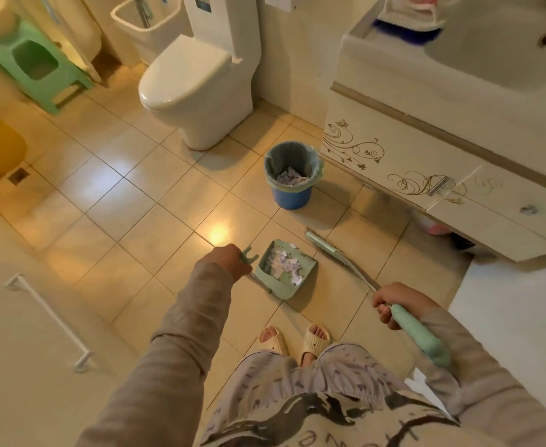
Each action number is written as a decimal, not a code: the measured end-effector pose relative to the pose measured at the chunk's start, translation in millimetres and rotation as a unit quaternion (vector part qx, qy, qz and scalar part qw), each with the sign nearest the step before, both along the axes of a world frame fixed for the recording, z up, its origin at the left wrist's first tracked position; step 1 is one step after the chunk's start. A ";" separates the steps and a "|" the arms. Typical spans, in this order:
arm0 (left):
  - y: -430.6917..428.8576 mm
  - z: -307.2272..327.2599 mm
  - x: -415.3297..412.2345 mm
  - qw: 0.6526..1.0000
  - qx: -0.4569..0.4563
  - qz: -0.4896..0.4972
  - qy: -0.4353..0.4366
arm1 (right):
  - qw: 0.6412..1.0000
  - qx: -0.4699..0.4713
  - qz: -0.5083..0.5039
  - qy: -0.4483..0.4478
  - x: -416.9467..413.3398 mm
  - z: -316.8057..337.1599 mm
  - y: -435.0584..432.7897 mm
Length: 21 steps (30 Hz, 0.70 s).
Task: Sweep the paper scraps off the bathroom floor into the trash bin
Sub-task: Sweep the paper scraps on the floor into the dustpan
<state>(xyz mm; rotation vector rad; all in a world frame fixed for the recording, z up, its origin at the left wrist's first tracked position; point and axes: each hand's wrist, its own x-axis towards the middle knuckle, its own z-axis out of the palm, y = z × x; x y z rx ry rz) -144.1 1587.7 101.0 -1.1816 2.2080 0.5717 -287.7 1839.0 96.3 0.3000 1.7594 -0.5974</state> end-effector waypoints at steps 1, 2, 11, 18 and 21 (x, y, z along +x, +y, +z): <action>-0.3 -1.1 -1.8 1.000 -0.007 -0.003 -0.003 | 1.000 0.003 0.020 0.013 -0.7 -1.2 -3.0; -0.5 -0.8 -3.7 1.000 -0.017 -0.010 -0.007 | 0.999 0.006 0.038 0.023 -0.9 -2.6 -5.4; -13.8 -0.1 -2.2 0.999 -0.023 0.020 -0.034 | 0.981 0.082 0.173 0.036 -9.6 -8.3 -26.1; -13.1 -0.5 5.7 0.999 -0.018 0.024 -0.022 | 0.987 0.048 0.154 -0.028 -38.3 6.2 0.8; -13.8 0.4 6.1 0.999 -0.009 0.031 -0.021 | 0.989 0.046 0.127 -0.068 -47.4 11.2 1.4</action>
